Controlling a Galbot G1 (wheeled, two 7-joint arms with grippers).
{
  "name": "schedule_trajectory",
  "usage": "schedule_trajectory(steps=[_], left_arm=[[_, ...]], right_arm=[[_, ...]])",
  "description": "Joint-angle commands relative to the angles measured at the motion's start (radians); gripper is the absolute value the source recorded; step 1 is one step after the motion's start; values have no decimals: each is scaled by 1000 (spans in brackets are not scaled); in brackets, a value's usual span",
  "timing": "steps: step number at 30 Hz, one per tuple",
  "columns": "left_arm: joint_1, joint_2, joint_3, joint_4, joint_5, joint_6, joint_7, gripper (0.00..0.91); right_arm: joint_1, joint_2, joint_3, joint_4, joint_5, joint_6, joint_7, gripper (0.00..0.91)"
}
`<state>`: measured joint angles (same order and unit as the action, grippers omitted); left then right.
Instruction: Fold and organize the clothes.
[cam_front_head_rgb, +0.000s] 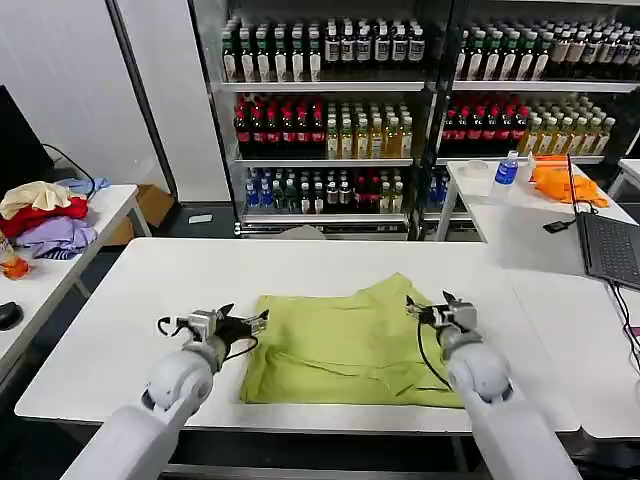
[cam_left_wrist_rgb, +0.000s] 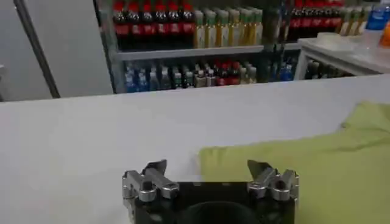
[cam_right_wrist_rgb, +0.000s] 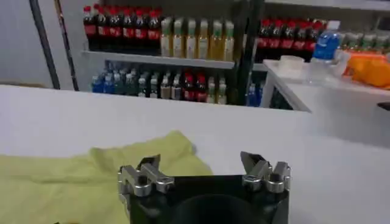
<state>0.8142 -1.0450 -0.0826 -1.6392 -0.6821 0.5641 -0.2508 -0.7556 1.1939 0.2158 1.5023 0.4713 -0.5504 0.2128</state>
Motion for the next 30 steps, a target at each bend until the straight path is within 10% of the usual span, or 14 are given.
schedule_trajectory(steps=[1, 17, 20, 21, 22, 24, 30], left_arm=[[-180, -66, 95, 208, -18, 4, -4, 907], [-196, -107, 115, 300, 9, -4, 2, 887], [-195, -106, 121, 301, 9, -18, 5, 212], [-194, -104, 123, 300, 9, -20, 6, 131], [-193, -102, 124, 298, 9, -23, 10, 30], [-189, -96, 126, 294, 6, -28, 16, 20], [-175, -89, 125, 287, 2, -31, 28, 20]], right_arm=[[216, 63, -76, -285, 25, -2, 3, 907], [278, 180, -62, -509, 8, 0, -7, 907], [286, 186, -65, -524, 3, 6, -10, 907], [287, 187, -65, -527, 1, 11, -13, 907], [287, 188, -66, -528, 0, 13, -14, 453], [285, 189, -68, -529, 0, 15, -16, 91], [275, 185, -76, -521, 1, 22, -26, 0]])
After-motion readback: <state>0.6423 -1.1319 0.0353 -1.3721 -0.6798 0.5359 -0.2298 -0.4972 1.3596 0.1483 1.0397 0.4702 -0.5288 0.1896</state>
